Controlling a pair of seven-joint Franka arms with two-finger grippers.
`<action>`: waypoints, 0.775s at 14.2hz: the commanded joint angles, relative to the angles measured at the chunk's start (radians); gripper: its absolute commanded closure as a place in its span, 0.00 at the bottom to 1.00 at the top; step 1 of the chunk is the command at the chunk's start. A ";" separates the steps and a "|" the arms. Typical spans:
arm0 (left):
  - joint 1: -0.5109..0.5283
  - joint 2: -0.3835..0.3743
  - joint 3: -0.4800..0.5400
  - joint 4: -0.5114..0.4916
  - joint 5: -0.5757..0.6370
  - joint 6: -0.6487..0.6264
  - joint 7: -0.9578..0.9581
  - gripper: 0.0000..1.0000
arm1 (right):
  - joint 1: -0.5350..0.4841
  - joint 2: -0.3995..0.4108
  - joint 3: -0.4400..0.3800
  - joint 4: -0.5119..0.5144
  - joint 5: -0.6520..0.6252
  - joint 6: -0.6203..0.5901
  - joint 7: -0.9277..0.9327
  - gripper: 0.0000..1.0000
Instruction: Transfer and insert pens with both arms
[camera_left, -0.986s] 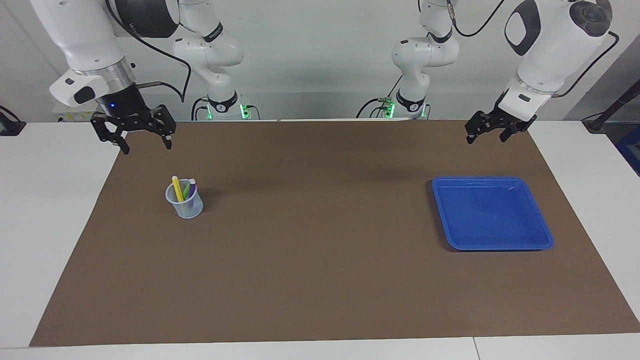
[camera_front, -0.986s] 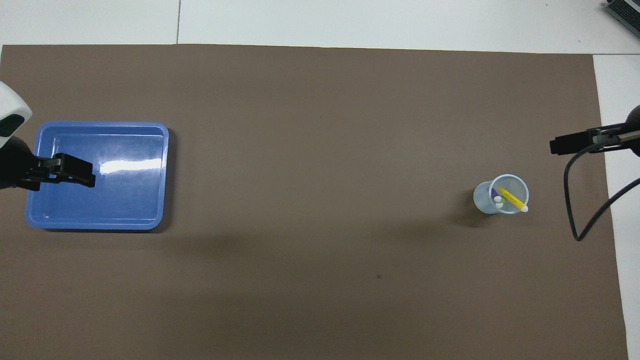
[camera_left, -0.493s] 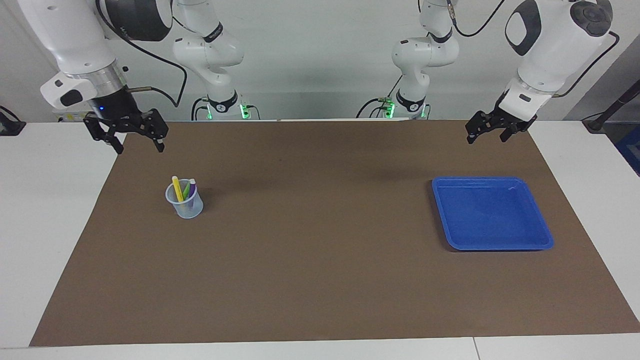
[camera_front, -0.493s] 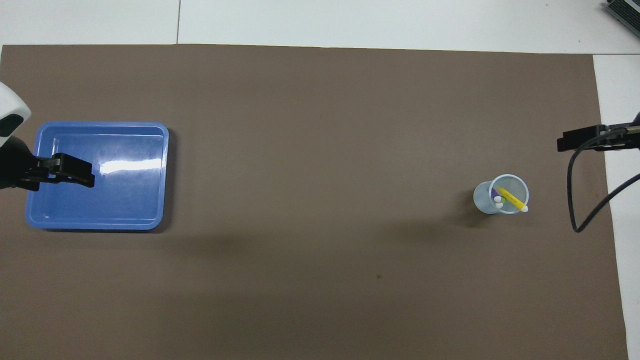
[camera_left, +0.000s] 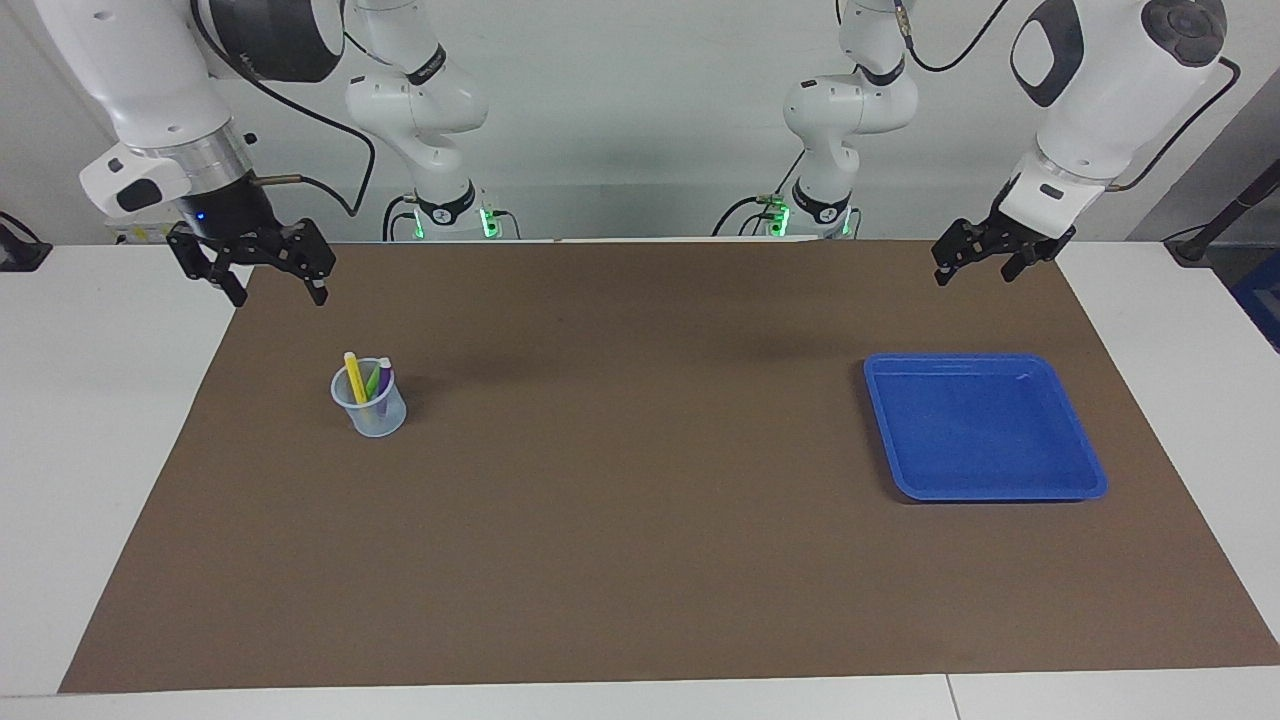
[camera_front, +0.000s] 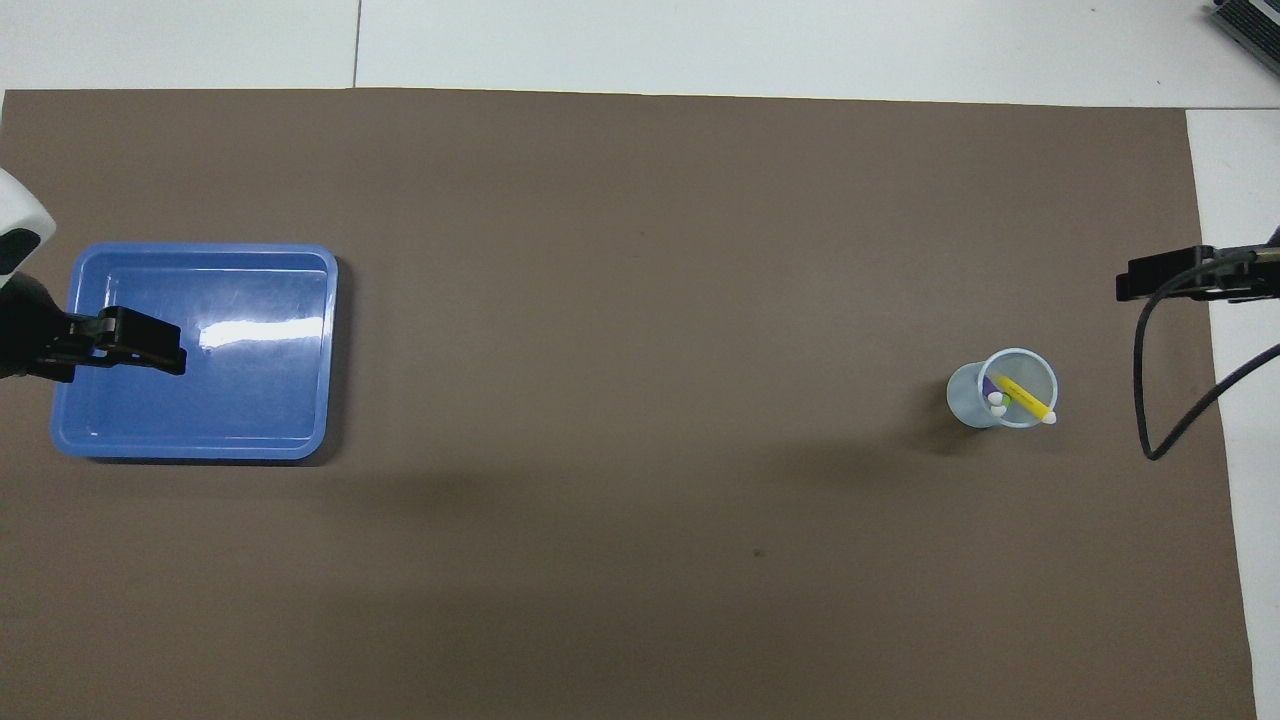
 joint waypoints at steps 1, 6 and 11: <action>0.007 -0.017 -0.003 -0.013 0.000 0.004 -0.010 0.00 | -0.015 0.026 0.003 0.041 -0.014 -0.043 0.014 0.00; 0.007 -0.017 -0.003 -0.013 0.000 0.005 -0.010 0.00 | -0.015 0.051 0.003 0.111 -0.012 -0.067 0.014 0.00; 0.005 -0.019 -0.002 -0.018 0.000 0.000 -0.012 0.00 | -0.015 0.051 0.003 0.111 -0.014 -0.065 0.014 0.00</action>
